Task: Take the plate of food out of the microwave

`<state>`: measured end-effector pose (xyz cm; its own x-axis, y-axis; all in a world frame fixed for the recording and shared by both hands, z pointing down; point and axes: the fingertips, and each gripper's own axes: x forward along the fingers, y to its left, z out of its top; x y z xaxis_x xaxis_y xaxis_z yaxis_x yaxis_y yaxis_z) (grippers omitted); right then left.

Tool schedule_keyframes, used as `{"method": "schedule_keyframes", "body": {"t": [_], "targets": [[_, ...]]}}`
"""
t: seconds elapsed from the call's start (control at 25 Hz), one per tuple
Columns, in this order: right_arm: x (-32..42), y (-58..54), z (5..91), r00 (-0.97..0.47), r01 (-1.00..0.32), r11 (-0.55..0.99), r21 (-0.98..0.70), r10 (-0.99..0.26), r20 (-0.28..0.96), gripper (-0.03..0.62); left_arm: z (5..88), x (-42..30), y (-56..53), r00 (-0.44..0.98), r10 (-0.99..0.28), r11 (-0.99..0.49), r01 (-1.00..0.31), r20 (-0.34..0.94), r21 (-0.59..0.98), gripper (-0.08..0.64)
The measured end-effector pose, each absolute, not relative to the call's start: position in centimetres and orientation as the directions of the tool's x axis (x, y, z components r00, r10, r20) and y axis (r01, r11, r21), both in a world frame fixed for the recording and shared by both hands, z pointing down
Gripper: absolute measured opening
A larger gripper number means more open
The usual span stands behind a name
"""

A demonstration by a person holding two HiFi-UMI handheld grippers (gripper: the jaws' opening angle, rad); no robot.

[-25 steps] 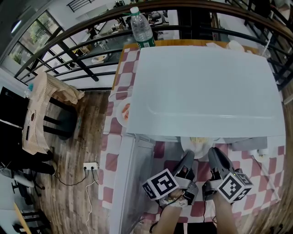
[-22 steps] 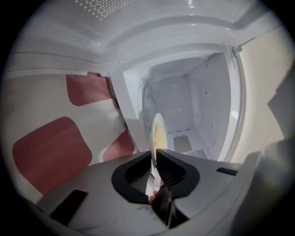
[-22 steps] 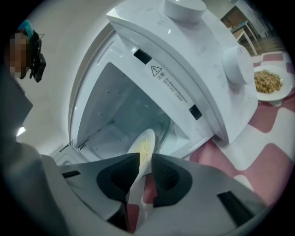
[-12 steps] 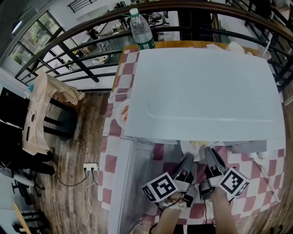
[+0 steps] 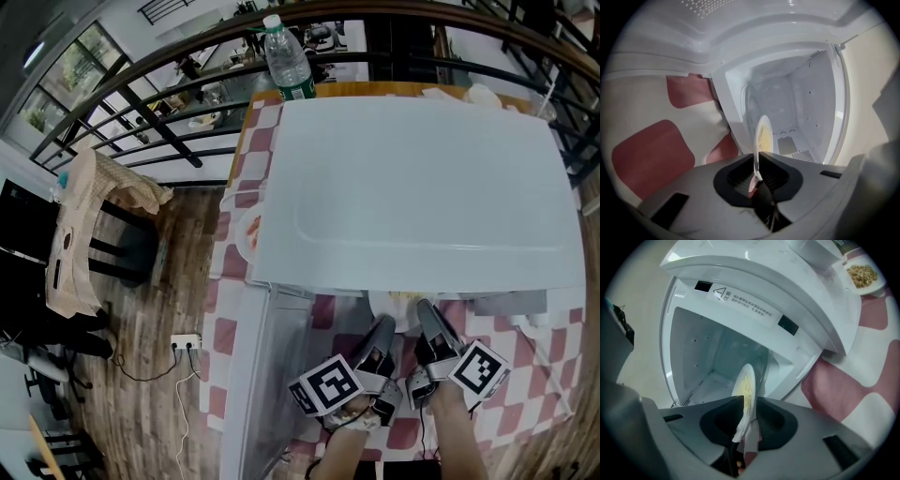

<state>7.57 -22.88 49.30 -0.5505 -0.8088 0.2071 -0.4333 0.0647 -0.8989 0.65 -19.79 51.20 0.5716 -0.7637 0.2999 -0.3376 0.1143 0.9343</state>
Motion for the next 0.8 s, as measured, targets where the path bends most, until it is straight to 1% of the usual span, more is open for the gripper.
{"method": "schedule_keyframes", "body": {"t": [0.12, 0.8], "targets": [[7.5, -22.8, 49.3, -0.549, -0.438, 0.061, -0.897, -0.808, 0.213, 0.031, 51.2, 0.6, -19.8, 0.569, -0.766, 0.116, -0.338, 0.301, 0.934, 0.046], [8.0, -21.2, 48.1, -0.539, -0.44, 0.068, -0.896, -0.817, 0.203, 0.025, 50.2, 0.9, -18.1, 0.568, -0.772, 0.113, -0.318, 0.285, 0.941, 0.052]]}}
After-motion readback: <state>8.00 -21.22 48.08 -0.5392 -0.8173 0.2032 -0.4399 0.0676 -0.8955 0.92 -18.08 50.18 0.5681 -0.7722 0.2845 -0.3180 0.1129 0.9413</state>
